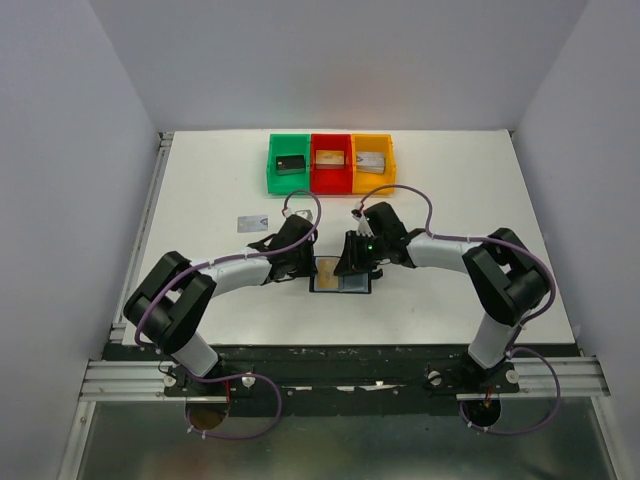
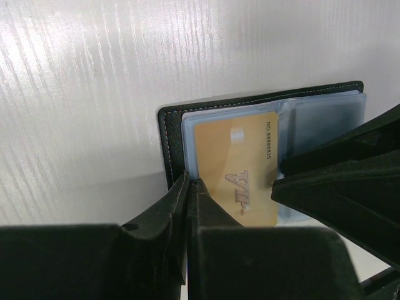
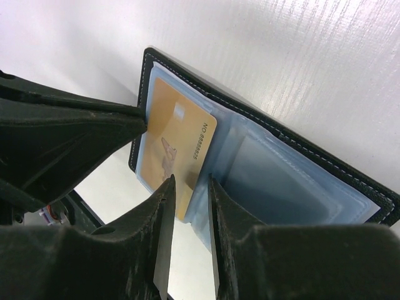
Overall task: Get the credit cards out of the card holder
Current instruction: Remove the credit card from the card holder.
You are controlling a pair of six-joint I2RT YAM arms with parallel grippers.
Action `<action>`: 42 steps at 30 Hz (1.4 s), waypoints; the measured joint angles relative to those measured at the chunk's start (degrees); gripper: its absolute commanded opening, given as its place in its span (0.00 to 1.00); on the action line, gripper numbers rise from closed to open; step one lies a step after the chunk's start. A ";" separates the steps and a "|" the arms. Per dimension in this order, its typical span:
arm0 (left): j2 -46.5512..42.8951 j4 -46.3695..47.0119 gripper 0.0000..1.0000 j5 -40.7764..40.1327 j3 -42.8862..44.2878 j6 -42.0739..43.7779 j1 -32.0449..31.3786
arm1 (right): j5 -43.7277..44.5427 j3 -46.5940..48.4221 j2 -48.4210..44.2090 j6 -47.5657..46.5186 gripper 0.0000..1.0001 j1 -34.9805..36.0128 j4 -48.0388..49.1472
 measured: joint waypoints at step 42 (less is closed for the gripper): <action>-2.12 2.14 0.13 -0.07 -1.60 -0.07 0.04 | -5.33 0.39 0.33 0.90 0.41 -1.38 -0.83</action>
